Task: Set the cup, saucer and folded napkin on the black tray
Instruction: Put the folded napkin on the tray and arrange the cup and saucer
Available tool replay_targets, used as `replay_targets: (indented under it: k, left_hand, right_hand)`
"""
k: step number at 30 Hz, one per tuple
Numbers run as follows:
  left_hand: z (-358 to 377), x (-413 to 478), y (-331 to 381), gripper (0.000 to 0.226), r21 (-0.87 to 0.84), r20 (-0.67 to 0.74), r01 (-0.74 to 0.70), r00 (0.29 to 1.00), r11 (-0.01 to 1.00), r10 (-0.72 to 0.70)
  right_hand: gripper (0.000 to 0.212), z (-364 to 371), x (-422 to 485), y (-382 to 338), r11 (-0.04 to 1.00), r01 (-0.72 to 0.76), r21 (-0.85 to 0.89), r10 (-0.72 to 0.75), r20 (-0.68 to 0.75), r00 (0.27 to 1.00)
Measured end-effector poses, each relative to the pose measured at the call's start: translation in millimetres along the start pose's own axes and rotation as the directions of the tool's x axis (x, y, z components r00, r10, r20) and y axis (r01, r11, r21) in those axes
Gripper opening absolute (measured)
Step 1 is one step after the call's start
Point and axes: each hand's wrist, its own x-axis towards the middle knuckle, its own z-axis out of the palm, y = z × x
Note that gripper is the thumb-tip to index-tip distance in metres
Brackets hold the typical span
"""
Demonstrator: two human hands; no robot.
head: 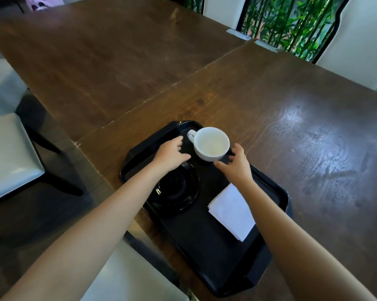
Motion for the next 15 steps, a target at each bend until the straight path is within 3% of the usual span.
replay_targets:
  k: [4, 6, 13, 15]
  left_hand:
    - [19, 10, 14, 0.053, -0.156, -0.043, -0.020, 0.999, 0.988, 0.013]
    - [23, 12, 14, 0.043, -0.173, -0.047, -0.043, 0.998, 0.984, 0.035]
    - [25, 15, 19, 0.037, -0.126, -0.085, -0.062, 0.995, 0.990, 0.051]
    - [27, 5, 24, 0.042, -0.007, -0.149, -0.073, 0.986, 0.997, 0.071]
  right_hand:
    - [0.078, -9, 10, -3, 0.997, 0.082, -0.004, -0.081, 0.136, 0.987]
    - [0.072, -9, 9, -3, 0.995, 0.094, 0.015, -0.095, 0.137, 0.986]
    - [0.072, 0, 3, -9, 0.998, 0.067, 0.023, -0.068, 0.053, 0.996]
    - [0.073, -3, 1, -9, 0.998, 0.059, -0.001, -0.059, 0.073, 0.996]
